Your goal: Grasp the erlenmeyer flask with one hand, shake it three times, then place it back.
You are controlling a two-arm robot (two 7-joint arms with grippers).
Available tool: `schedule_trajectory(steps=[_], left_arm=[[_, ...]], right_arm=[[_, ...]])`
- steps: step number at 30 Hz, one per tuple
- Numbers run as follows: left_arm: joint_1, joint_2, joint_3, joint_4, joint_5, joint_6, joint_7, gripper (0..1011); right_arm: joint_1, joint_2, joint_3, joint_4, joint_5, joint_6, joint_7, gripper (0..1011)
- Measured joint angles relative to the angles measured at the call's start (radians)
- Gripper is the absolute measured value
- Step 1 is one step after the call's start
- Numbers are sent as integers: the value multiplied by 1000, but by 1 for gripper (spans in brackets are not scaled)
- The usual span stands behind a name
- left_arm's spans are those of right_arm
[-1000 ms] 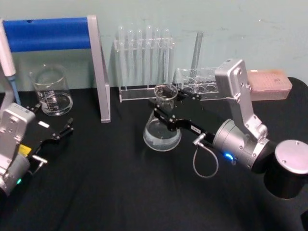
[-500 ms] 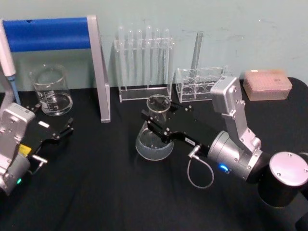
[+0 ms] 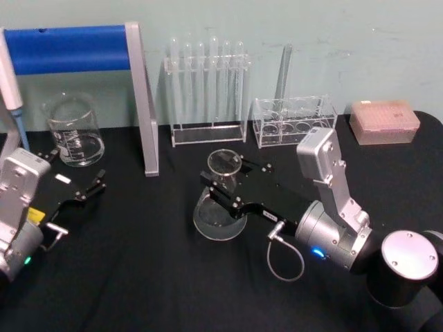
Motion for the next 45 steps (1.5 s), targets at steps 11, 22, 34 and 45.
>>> schedule_trajectory(steps=[11,22,34,45], left_arm=[[0,0,0,0,0,0,0,1001],[0,0,0,0,0,0,0,1001],[0,0,0,0,0,0,0,1001],[0,0,0,0,0,0,0,1001]], right_arm=[[-6,-7,-6,40,-17,-53,10,449],[-8,-23,-6,80,-22,-84,18,449],[-15,-31,0,102,-19,-90,18,449],[-18,-33,0,114,-19,-77,18,449]])
